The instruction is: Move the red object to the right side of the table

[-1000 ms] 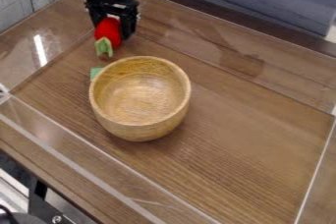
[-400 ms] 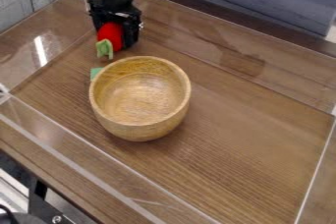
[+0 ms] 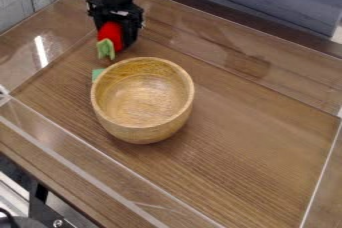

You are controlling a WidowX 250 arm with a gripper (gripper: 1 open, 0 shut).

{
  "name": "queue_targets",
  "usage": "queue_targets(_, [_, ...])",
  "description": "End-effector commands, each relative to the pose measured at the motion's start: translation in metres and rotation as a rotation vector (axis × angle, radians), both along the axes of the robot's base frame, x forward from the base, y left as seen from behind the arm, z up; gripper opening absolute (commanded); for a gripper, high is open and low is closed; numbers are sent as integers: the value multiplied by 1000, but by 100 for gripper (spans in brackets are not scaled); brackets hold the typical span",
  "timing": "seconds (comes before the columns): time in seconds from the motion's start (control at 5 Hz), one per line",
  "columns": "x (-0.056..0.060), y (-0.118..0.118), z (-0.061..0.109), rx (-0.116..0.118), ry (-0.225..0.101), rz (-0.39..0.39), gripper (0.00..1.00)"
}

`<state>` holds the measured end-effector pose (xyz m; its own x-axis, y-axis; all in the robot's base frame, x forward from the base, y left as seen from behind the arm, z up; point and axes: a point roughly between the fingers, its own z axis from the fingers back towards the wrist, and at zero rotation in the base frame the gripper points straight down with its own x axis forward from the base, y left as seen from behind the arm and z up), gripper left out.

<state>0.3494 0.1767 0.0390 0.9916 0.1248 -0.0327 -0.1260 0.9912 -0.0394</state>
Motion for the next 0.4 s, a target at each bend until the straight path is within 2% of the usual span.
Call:
queue_targets(0.0, [3,6,42,43,-63,6,100])
queue_targets(0.2, [-3,0,25,41,-43,5,100])
